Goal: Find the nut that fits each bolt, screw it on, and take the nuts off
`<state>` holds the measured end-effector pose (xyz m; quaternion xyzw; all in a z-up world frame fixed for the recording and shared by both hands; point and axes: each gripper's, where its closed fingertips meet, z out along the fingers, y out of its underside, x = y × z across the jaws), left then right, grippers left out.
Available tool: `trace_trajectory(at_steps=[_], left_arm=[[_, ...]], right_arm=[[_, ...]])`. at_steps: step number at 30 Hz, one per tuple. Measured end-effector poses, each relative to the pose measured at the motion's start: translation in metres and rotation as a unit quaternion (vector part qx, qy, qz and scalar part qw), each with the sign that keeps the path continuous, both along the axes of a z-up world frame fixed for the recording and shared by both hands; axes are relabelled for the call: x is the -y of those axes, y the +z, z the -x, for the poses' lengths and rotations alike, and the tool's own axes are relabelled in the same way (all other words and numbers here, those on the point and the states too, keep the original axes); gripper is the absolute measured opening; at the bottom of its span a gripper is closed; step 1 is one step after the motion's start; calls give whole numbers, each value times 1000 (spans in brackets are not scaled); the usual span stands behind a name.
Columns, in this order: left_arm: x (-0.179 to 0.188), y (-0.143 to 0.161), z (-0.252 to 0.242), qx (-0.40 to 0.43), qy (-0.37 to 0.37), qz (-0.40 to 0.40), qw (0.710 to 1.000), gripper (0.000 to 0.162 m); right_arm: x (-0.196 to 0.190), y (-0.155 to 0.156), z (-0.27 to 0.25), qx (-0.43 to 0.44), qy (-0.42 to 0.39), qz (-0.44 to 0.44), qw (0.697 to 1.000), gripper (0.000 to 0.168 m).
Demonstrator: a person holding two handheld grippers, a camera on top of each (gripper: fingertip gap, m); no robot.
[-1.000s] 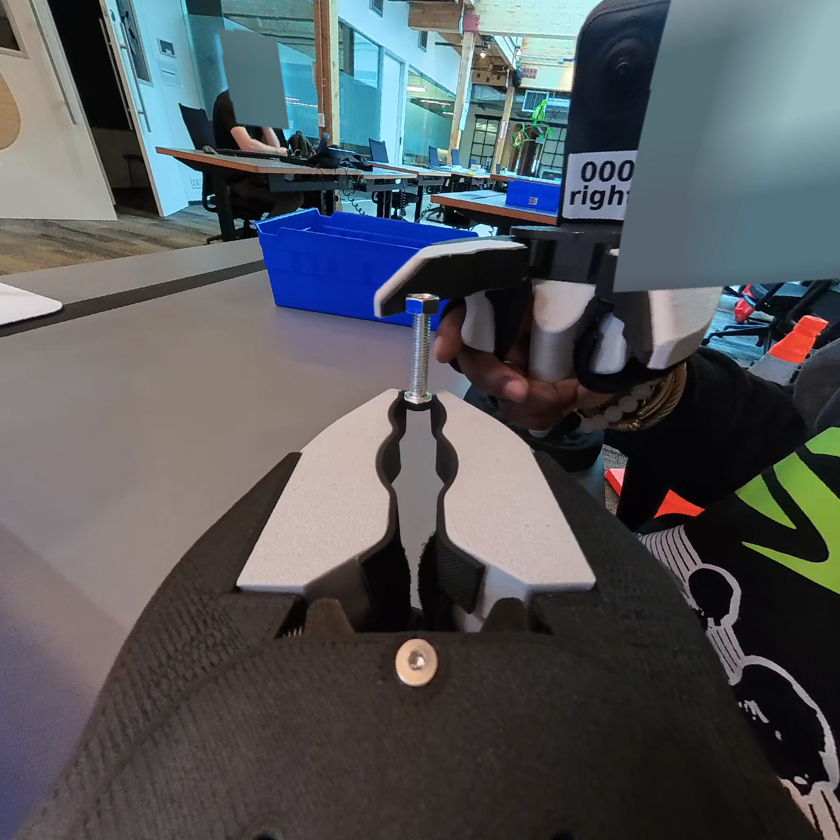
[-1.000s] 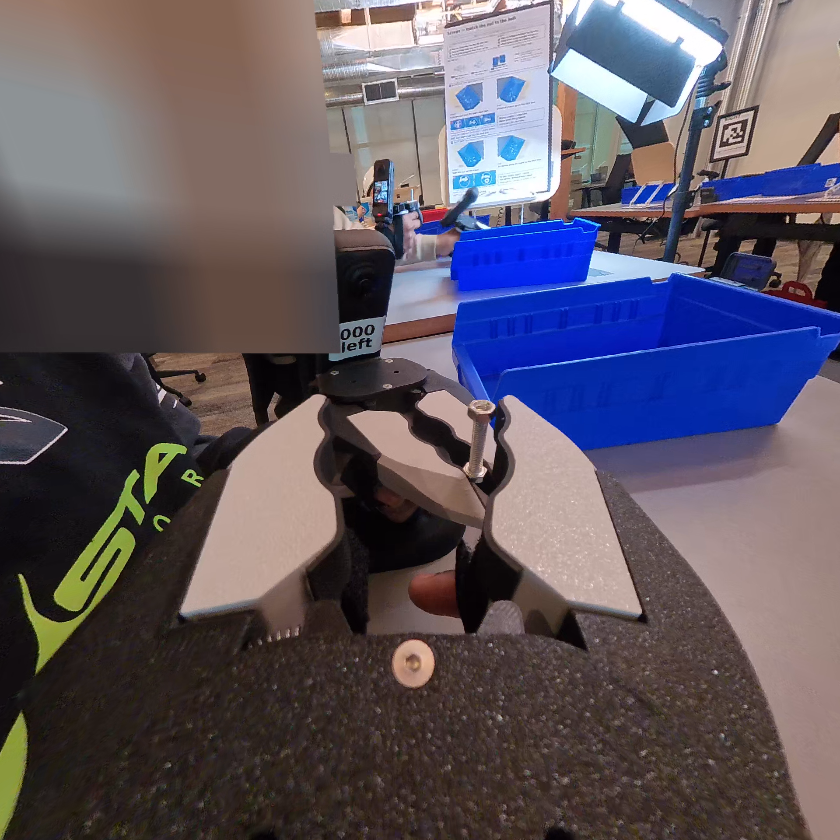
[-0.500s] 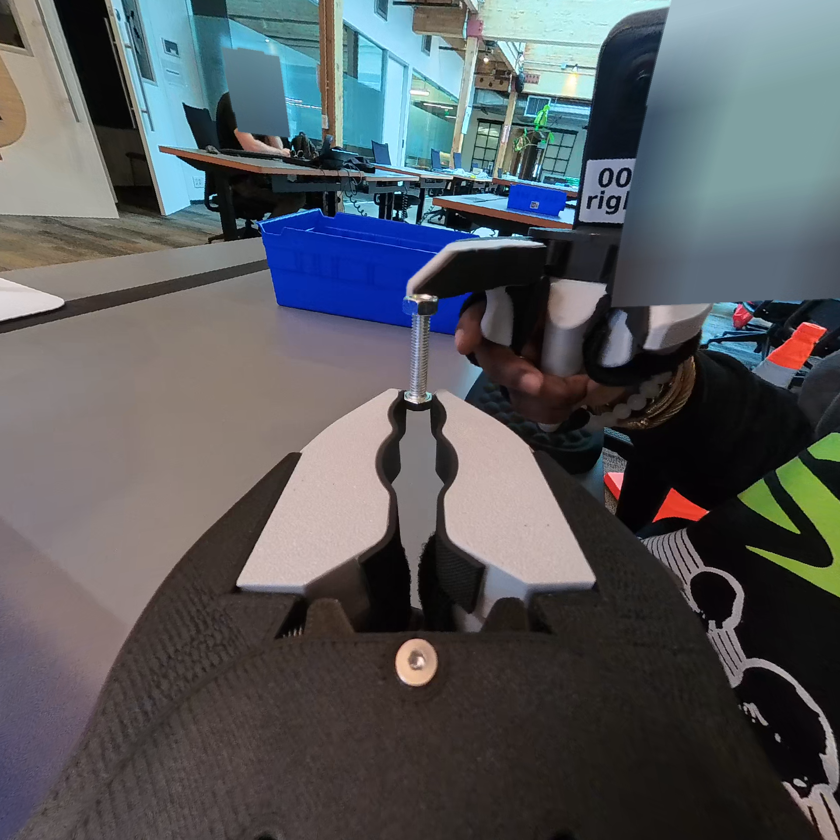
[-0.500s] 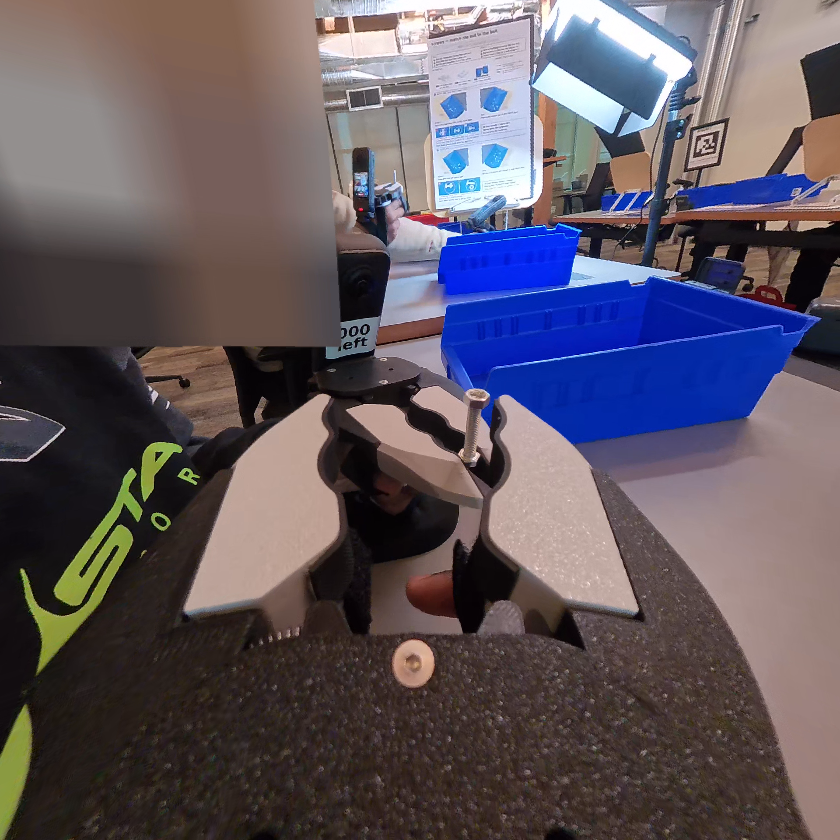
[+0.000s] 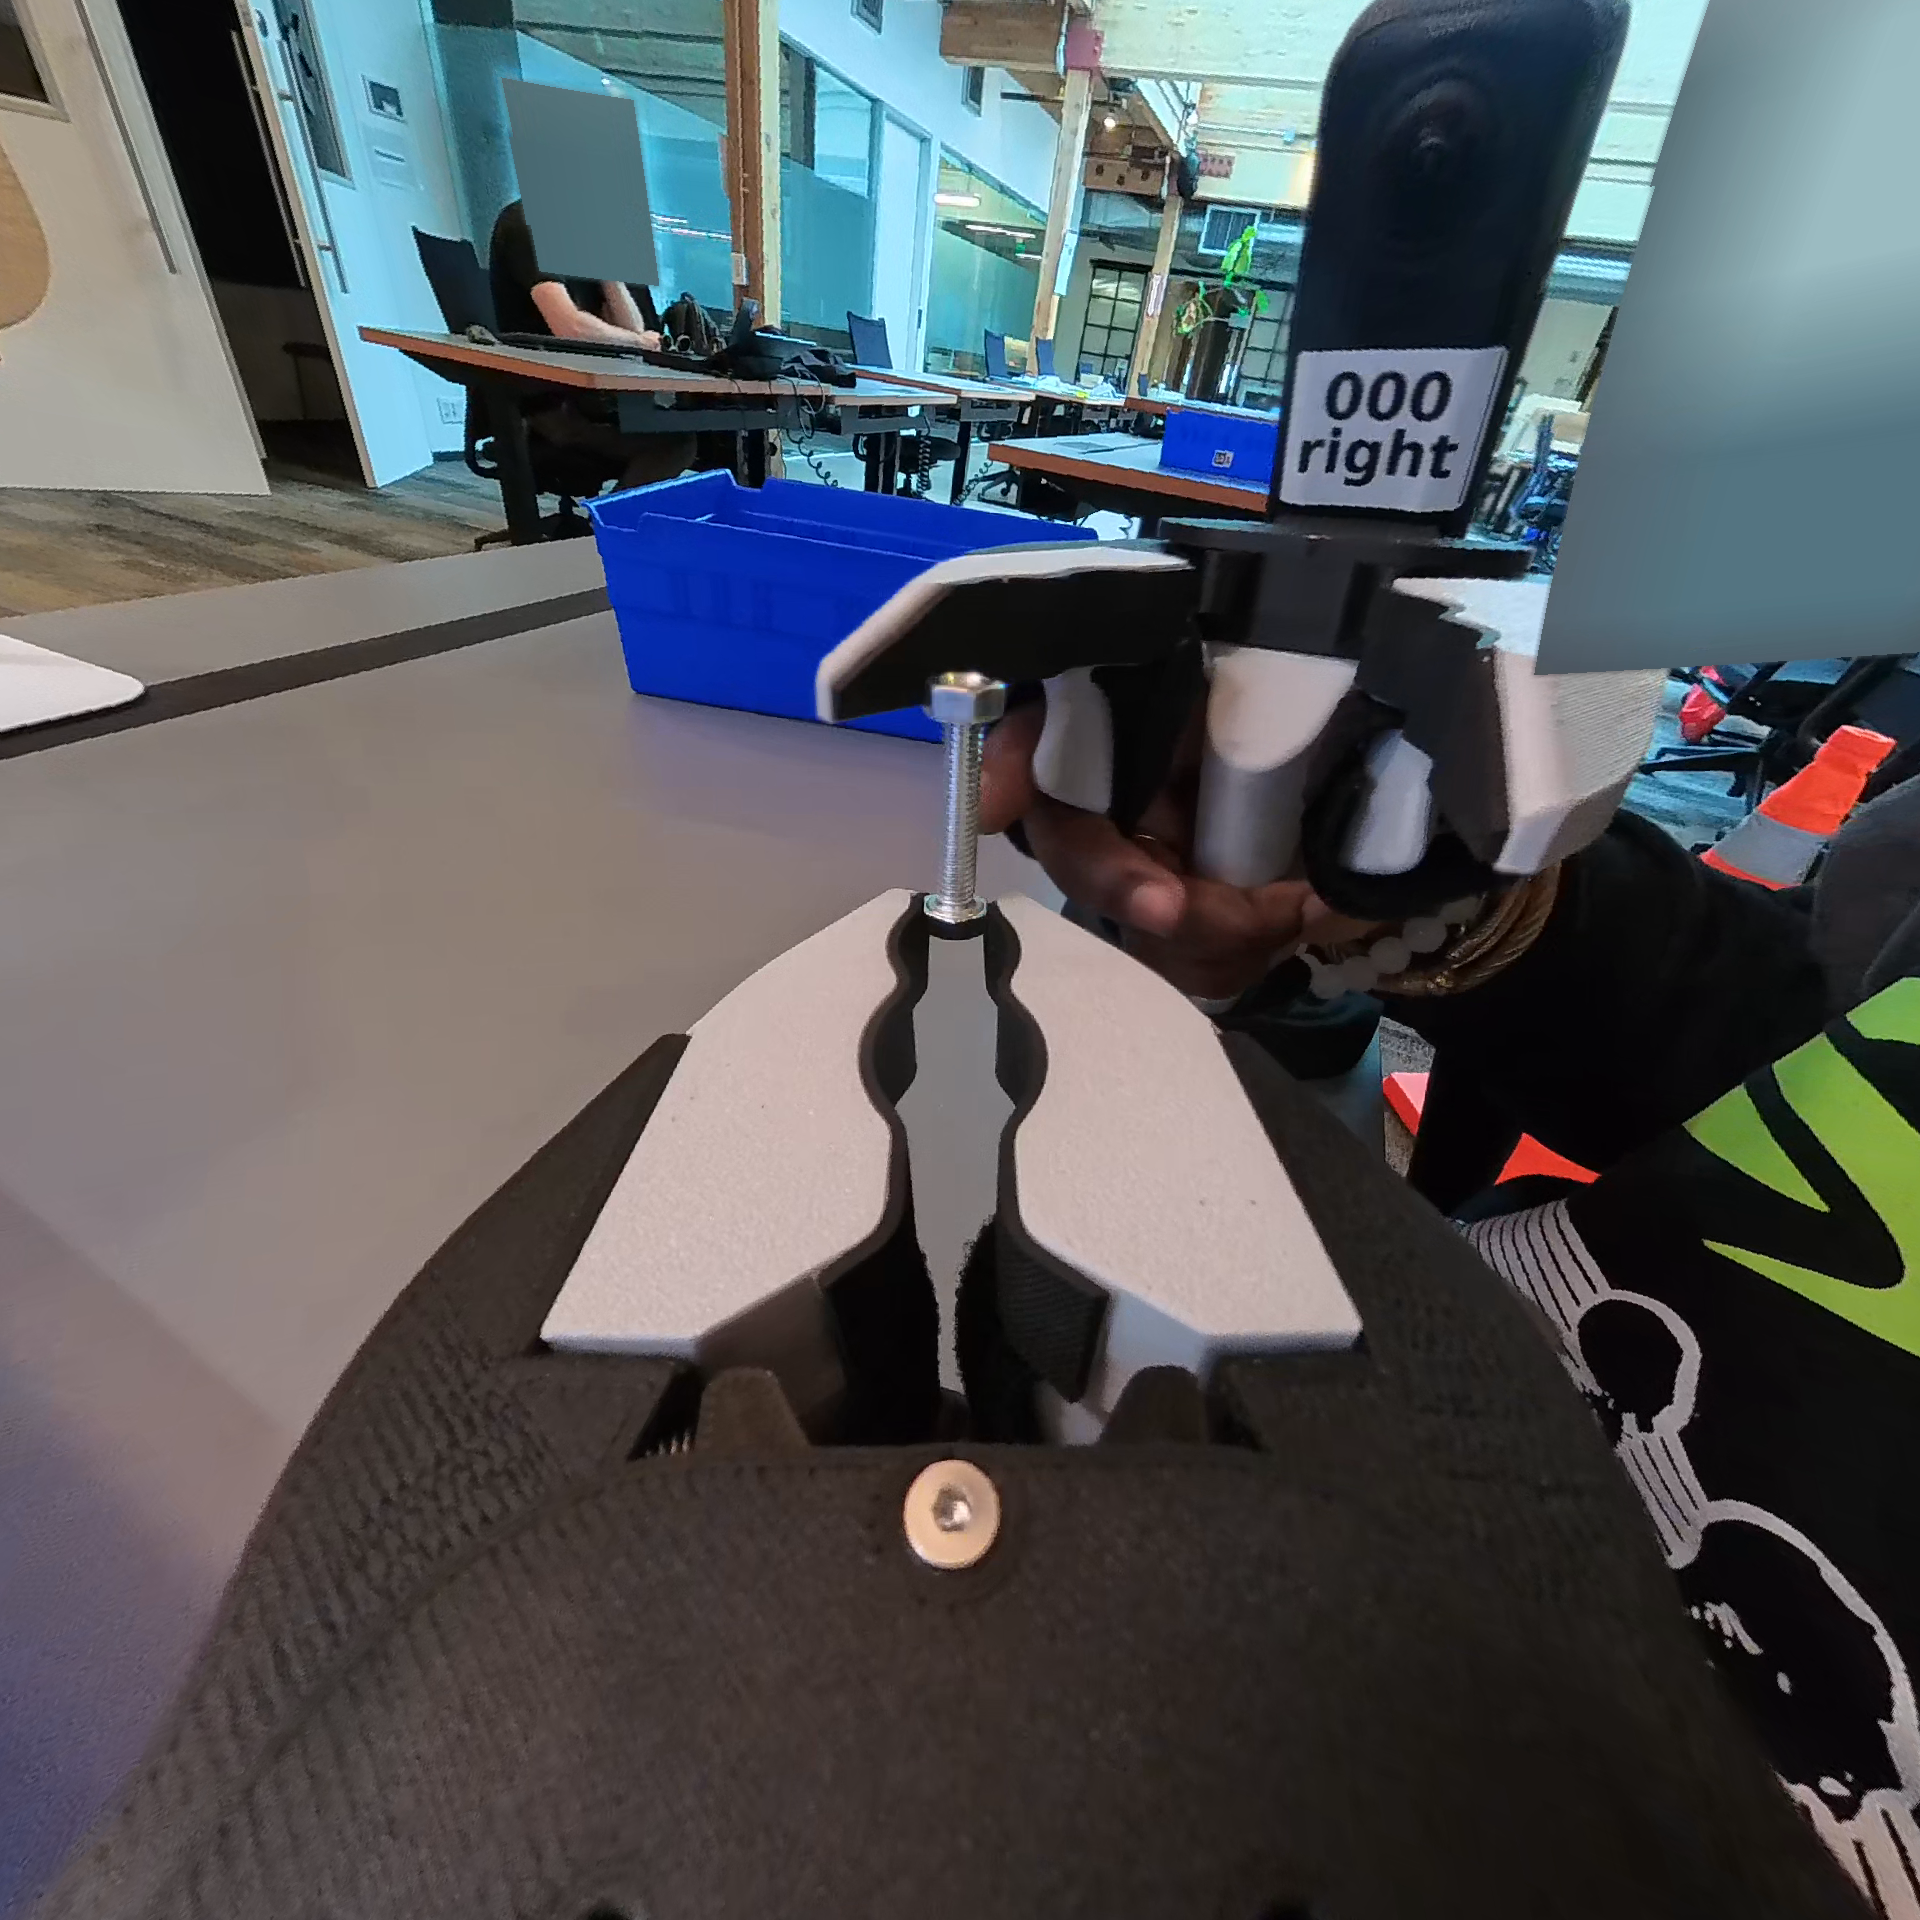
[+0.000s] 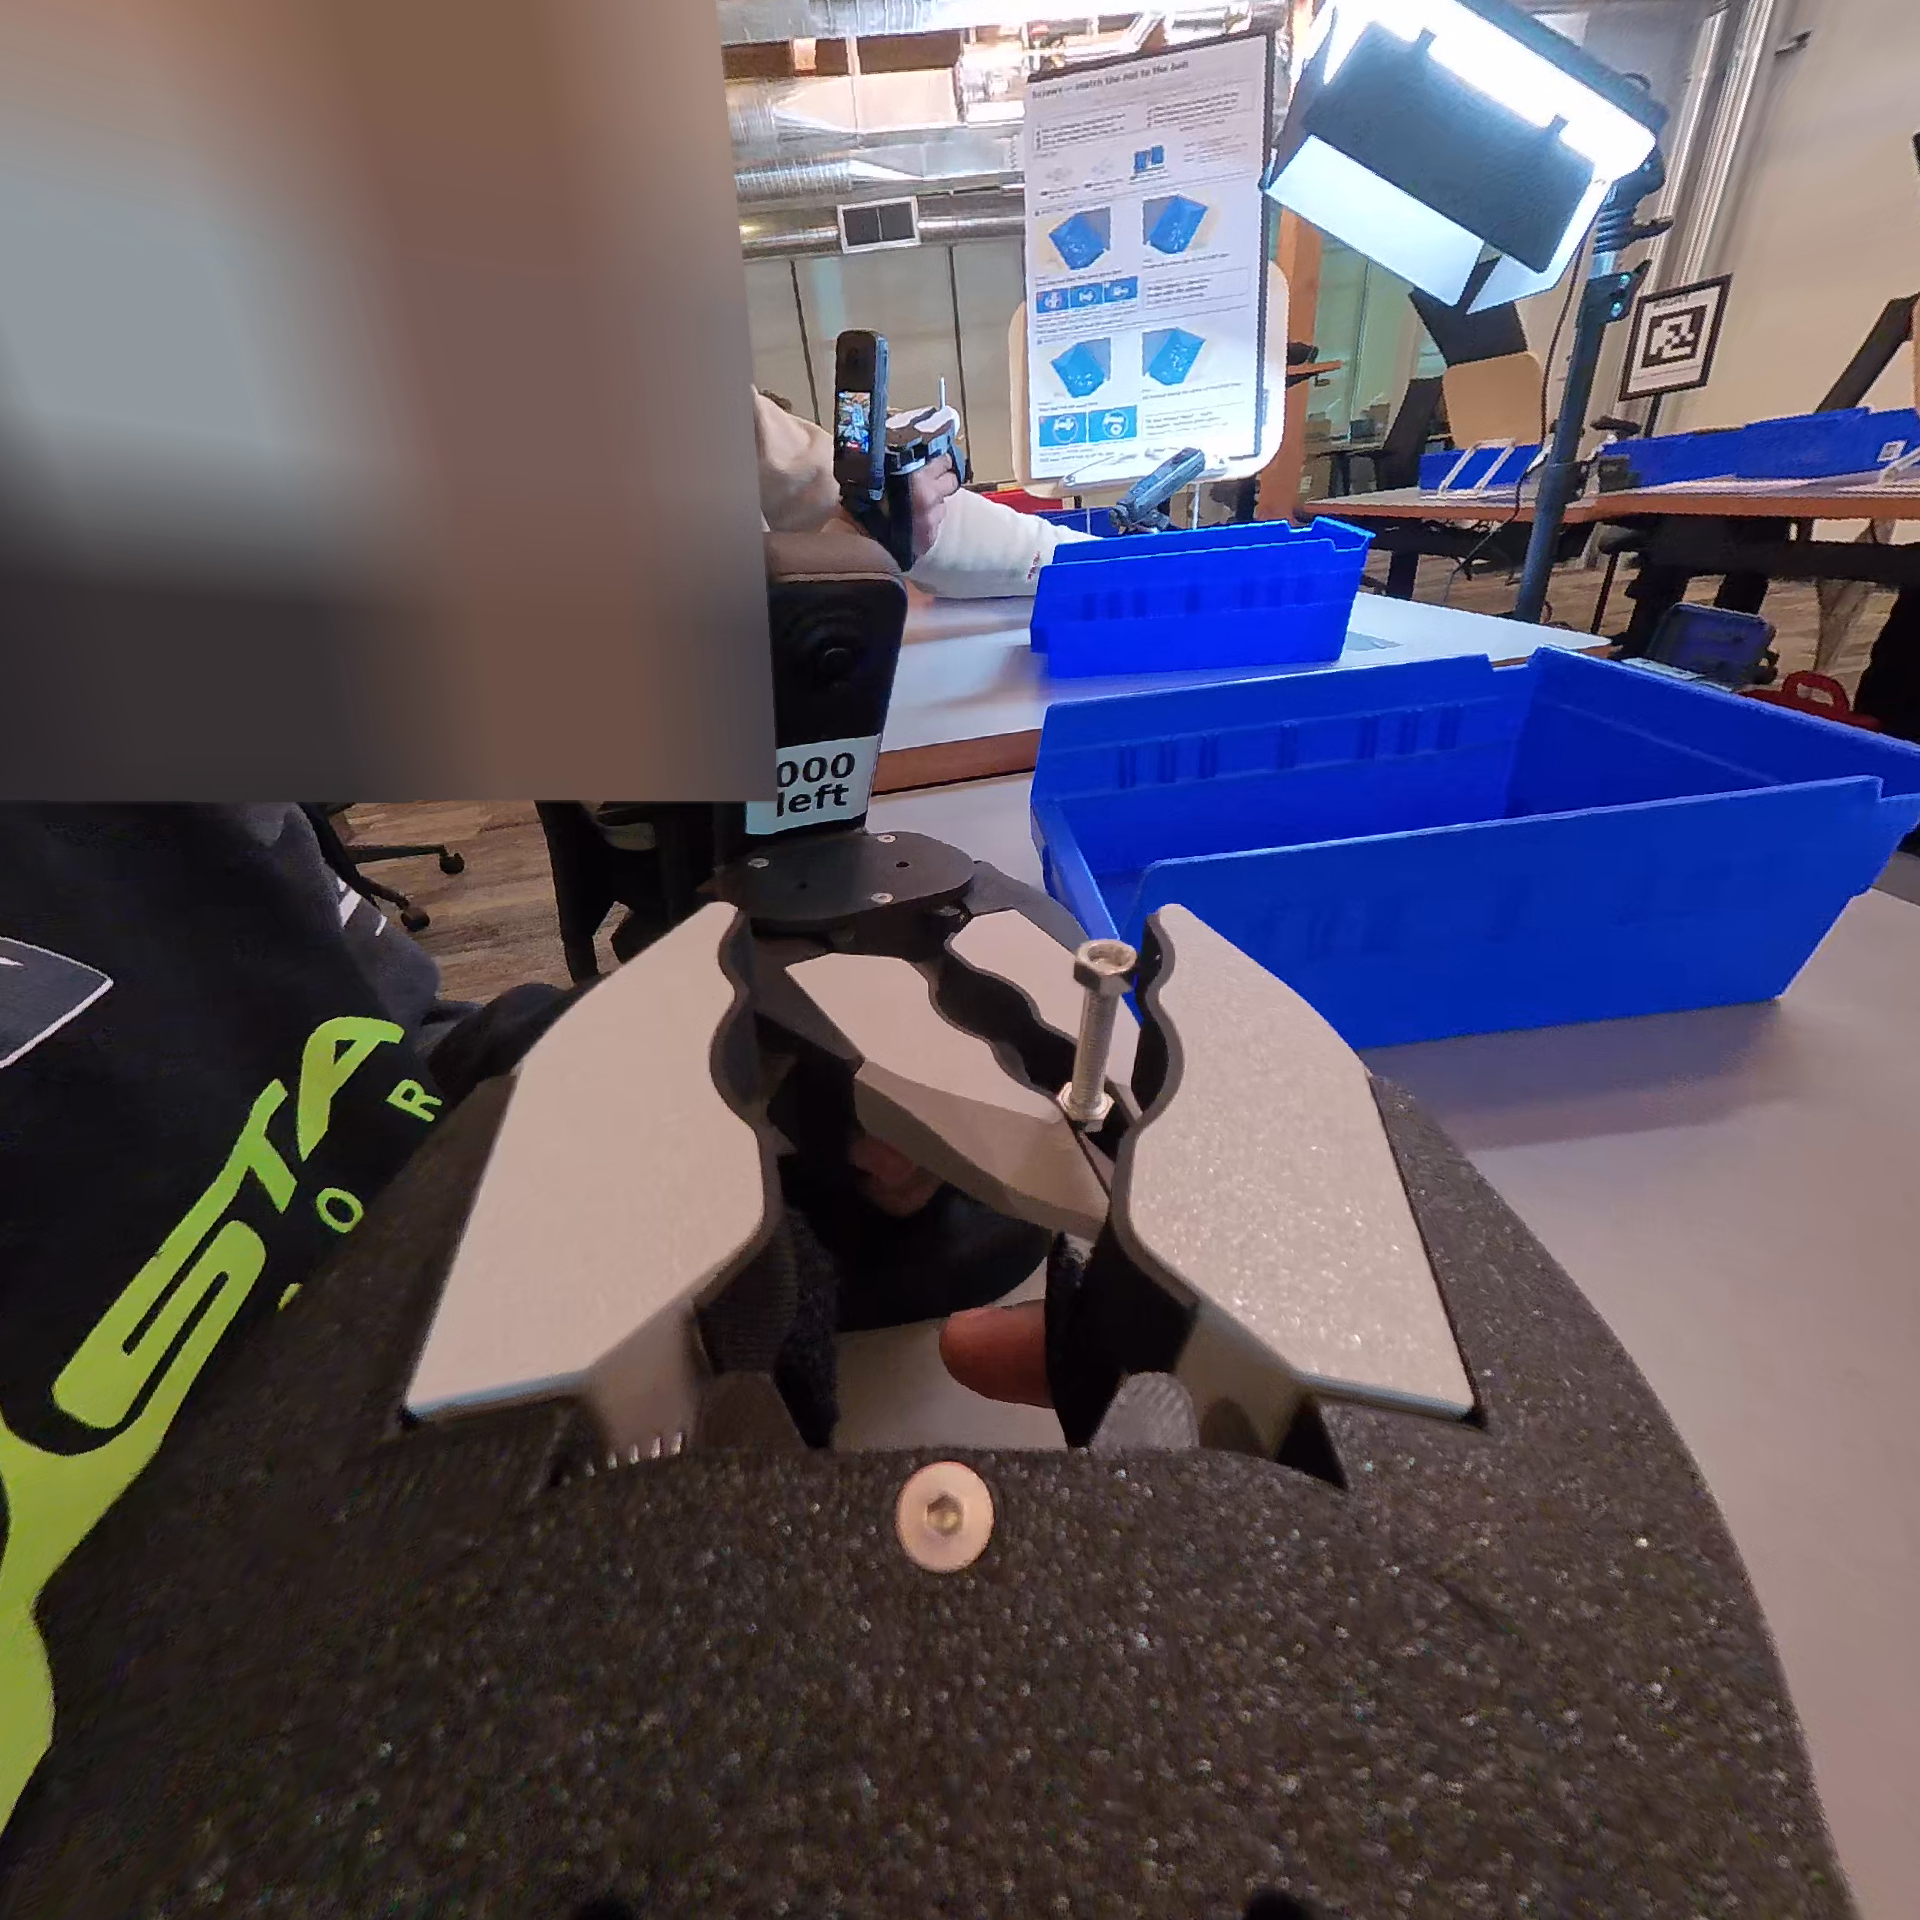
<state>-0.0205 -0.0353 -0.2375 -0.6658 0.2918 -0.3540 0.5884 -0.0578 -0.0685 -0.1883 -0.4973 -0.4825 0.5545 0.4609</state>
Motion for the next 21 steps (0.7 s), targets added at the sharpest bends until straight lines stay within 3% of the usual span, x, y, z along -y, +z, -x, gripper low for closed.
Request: trace_trajectory(at_steps=[10,16,21], left_arm=[[-1,0,1,4,2,2,1000,10],[-1,0,2,7,2,3,1000,10],[0,0,1,6,0,0,1000,10]], right_arm=[[1,-1,-12,2,-14,1,1000,69],[5,-2,-22,1,-15,0,1000,55],[-6,-2,-18,-12,-37,-2,999,68]])
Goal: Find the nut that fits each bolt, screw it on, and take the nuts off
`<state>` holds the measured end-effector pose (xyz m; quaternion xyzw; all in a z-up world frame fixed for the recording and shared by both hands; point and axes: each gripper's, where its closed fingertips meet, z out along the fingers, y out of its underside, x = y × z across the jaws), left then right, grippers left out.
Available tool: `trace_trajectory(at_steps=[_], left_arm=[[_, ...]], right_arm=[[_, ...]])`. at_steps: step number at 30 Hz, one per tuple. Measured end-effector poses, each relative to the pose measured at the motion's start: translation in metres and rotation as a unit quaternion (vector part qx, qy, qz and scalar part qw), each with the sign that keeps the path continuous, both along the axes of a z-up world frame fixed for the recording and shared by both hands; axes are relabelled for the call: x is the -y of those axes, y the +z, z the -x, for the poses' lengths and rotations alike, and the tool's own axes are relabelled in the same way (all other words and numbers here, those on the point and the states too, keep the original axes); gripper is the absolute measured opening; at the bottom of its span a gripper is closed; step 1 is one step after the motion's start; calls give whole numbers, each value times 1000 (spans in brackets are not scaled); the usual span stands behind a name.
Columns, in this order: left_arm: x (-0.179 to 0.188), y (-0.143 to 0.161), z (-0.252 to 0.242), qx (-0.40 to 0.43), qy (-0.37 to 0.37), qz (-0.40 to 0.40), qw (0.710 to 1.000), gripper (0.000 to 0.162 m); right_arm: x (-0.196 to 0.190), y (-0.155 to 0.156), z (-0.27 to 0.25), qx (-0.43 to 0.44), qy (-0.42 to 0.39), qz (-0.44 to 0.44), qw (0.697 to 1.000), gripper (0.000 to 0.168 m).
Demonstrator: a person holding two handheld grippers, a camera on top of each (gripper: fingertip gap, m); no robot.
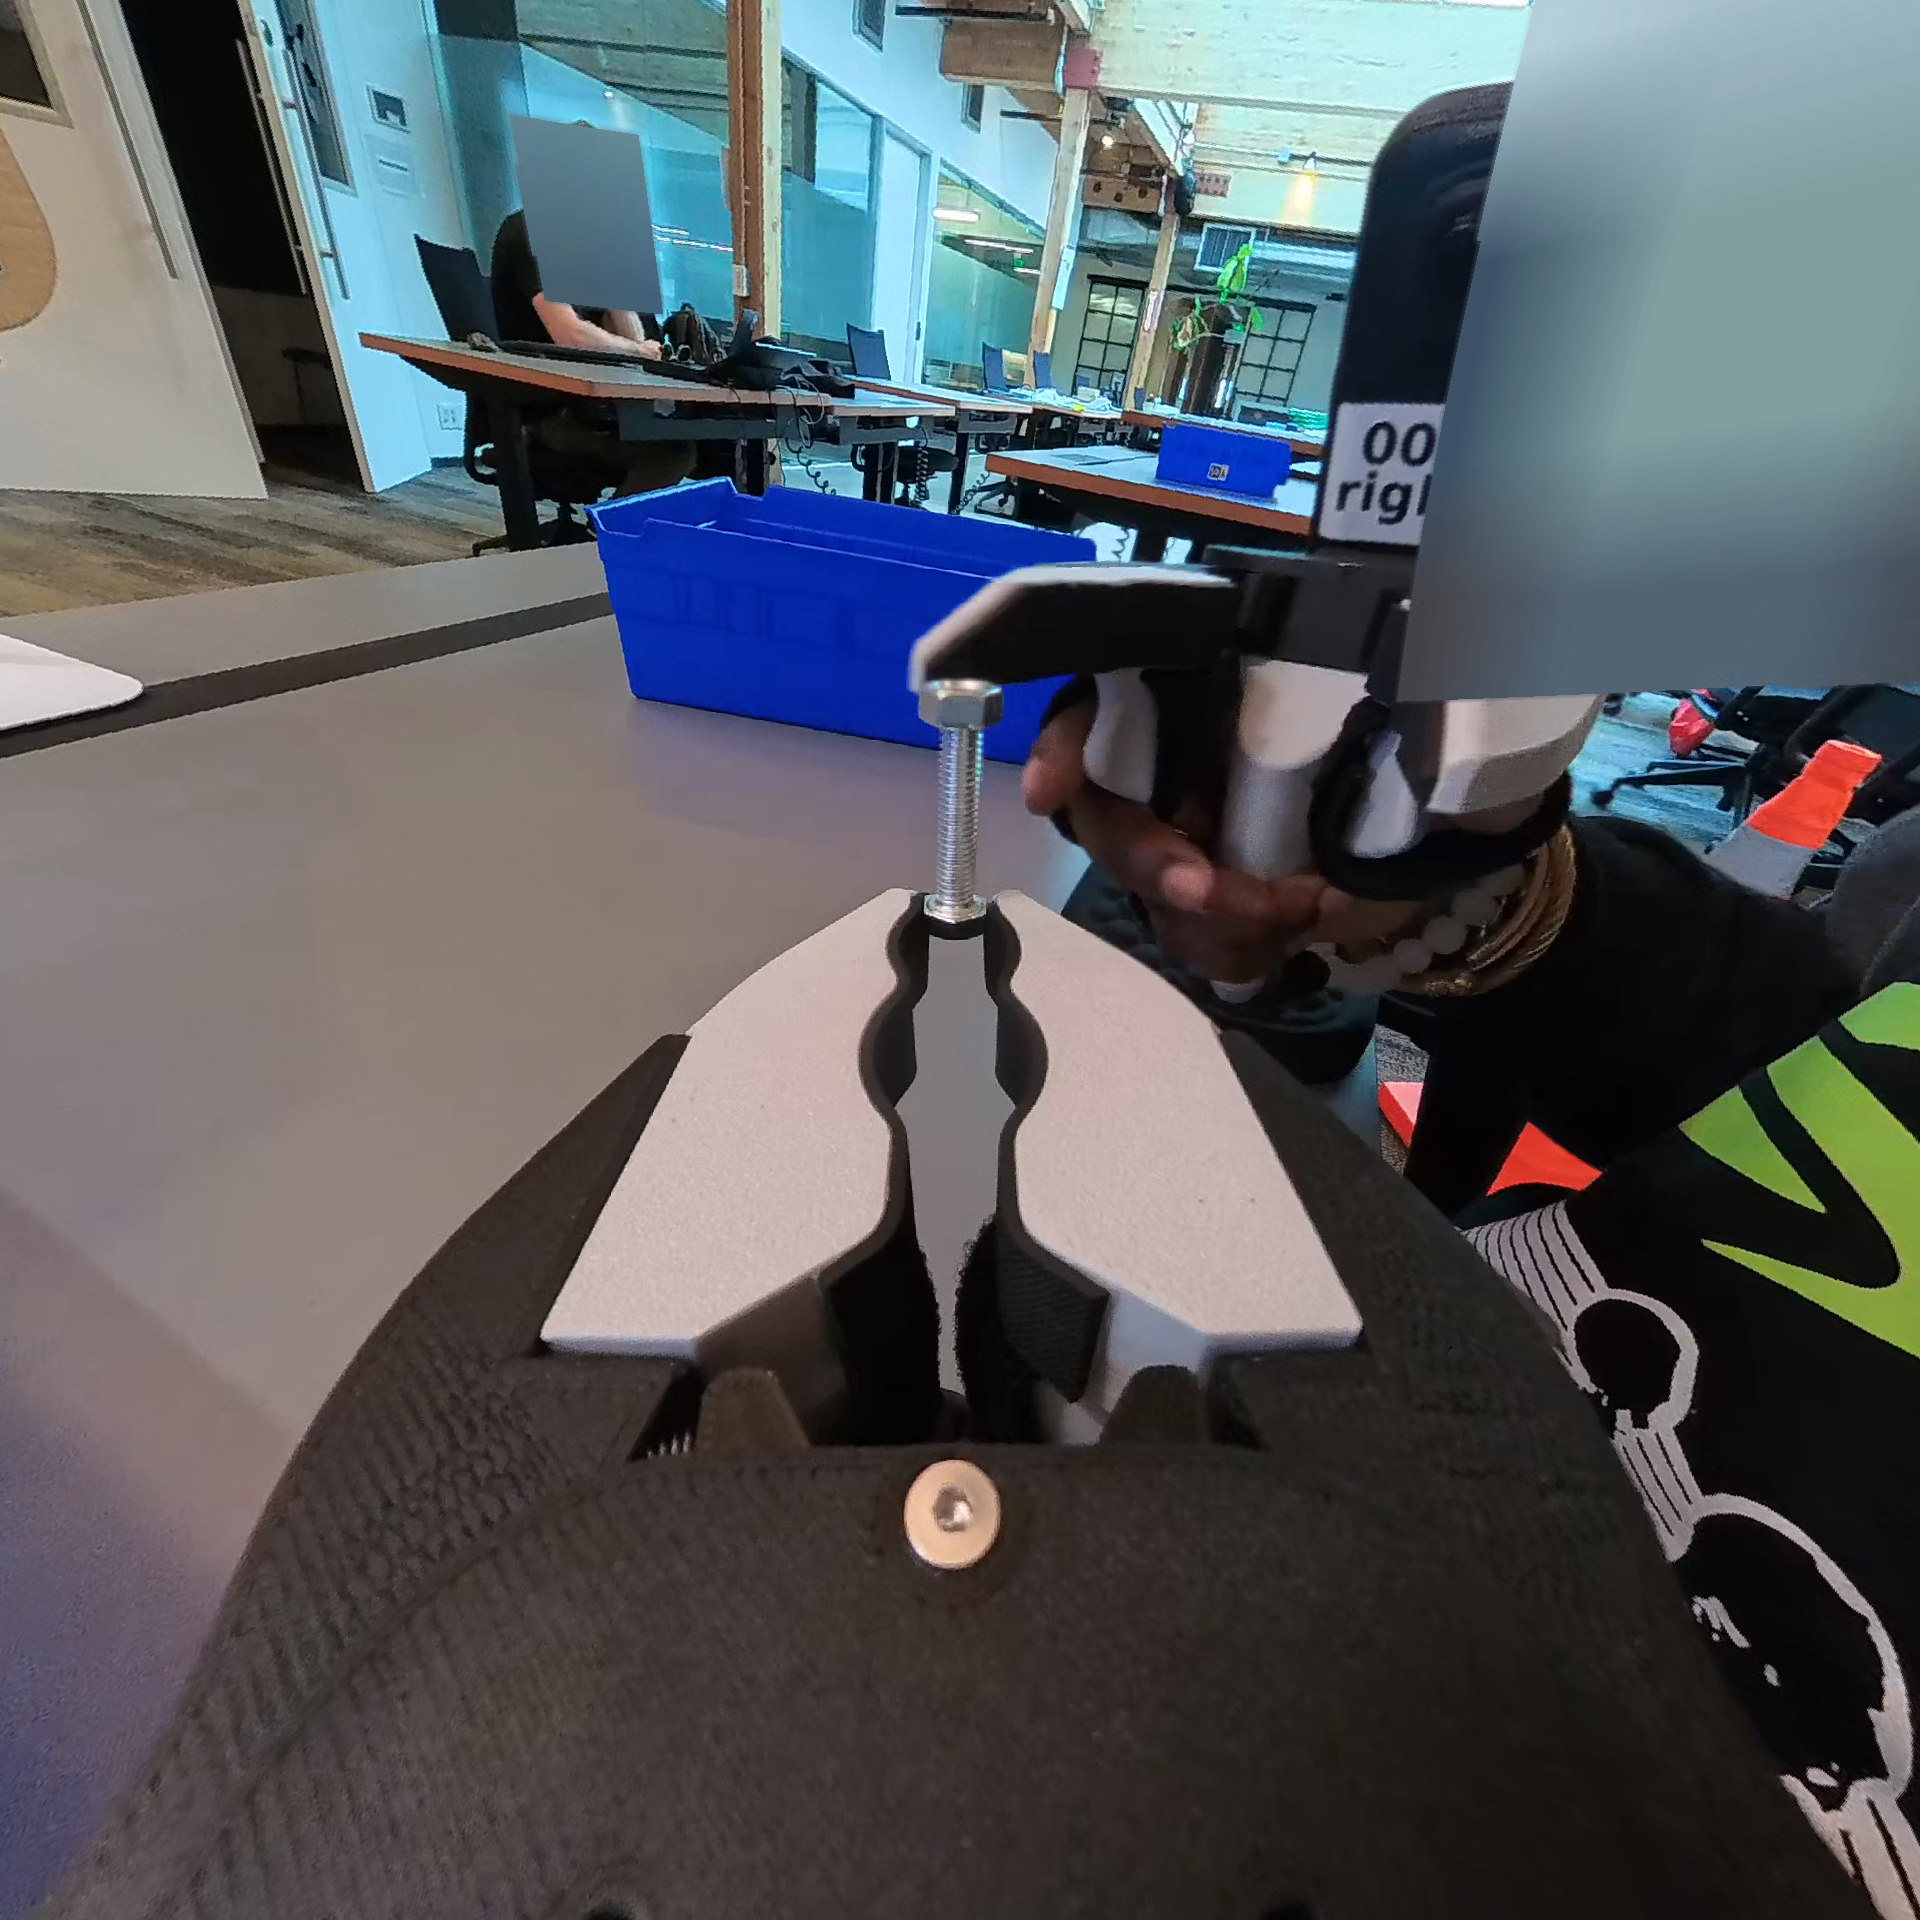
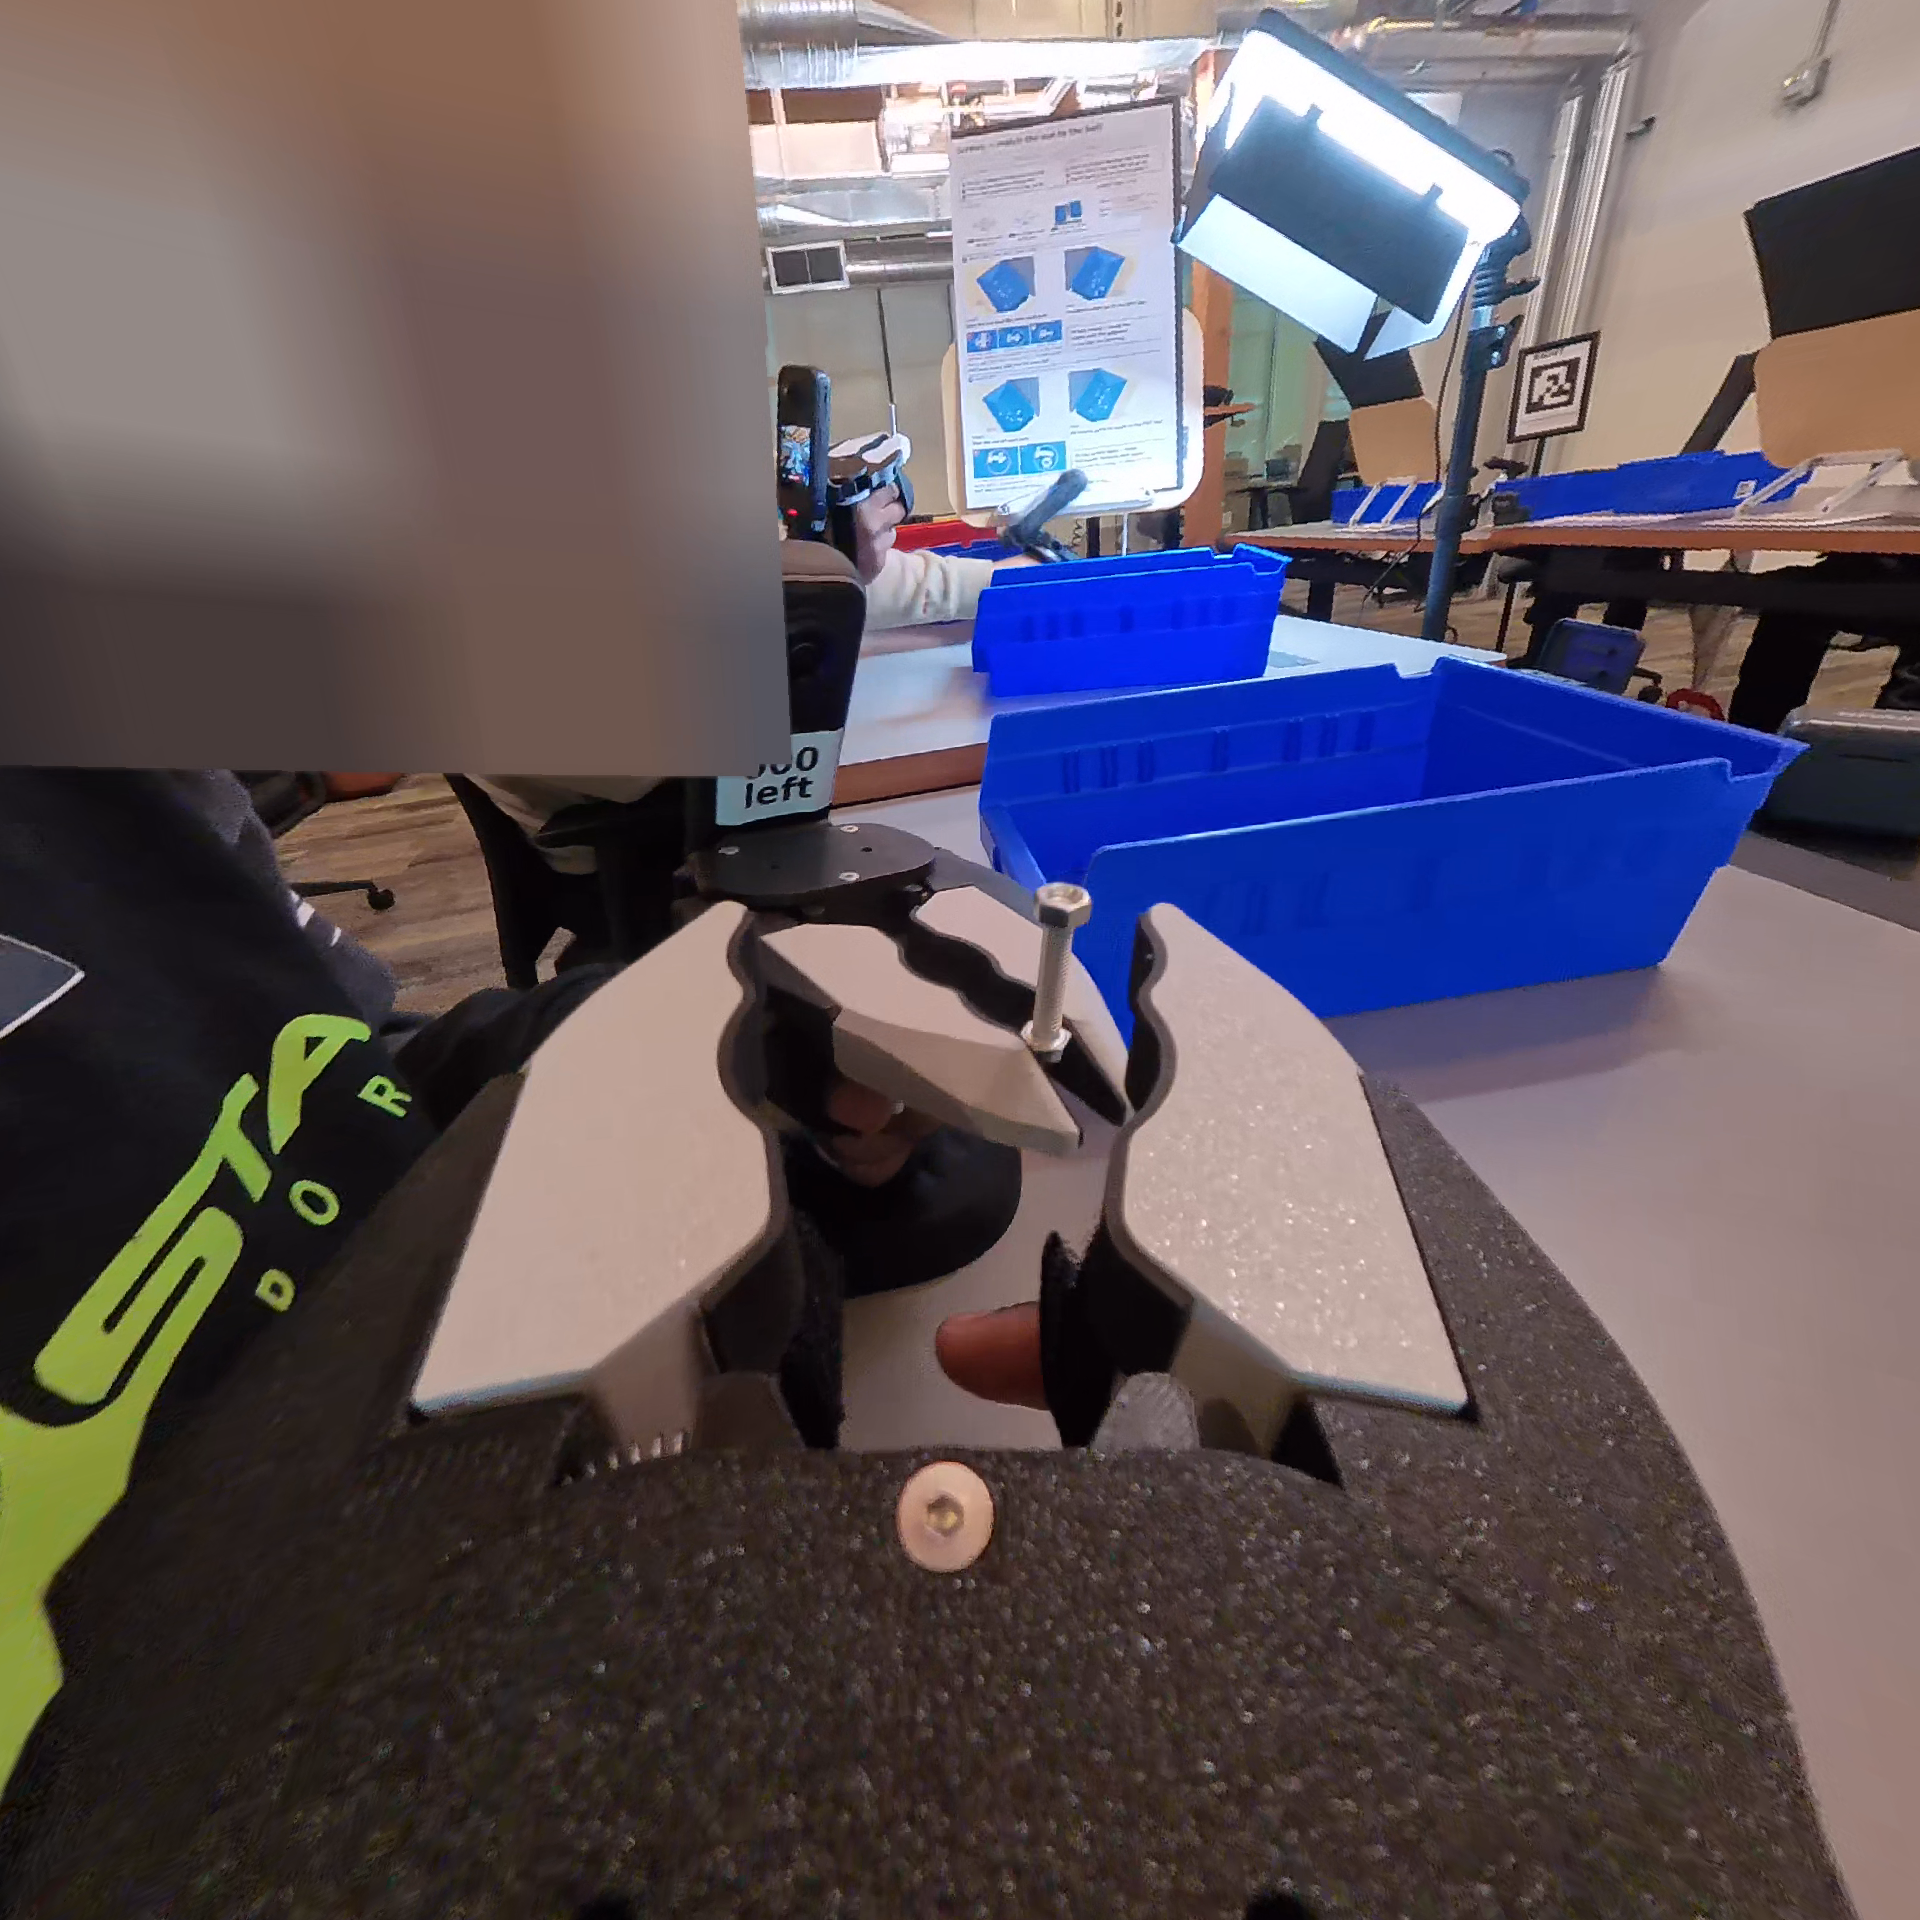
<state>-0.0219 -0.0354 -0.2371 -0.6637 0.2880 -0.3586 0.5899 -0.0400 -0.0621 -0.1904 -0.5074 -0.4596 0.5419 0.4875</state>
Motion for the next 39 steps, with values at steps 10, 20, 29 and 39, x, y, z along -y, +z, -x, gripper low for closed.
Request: trace_trajectory(at_steps=[10,20,29,39], left_arm=[[1,-2,-2,-9,-3,0,1000,10],[0,-2,0,-4,1,3,1000,10],[0,-1,0,1,2,3,1000,10],[1,-2,-1,-5,-2,2,1000,10]], right_arm=[[4,-4,29,16,28,-15,999,73],[7,-3,12,10,9,-12,1000,70],[15,-3,-3,9,13,-14,1000,48],[-2,-2,12,-1,-7,-2,1000,74]])
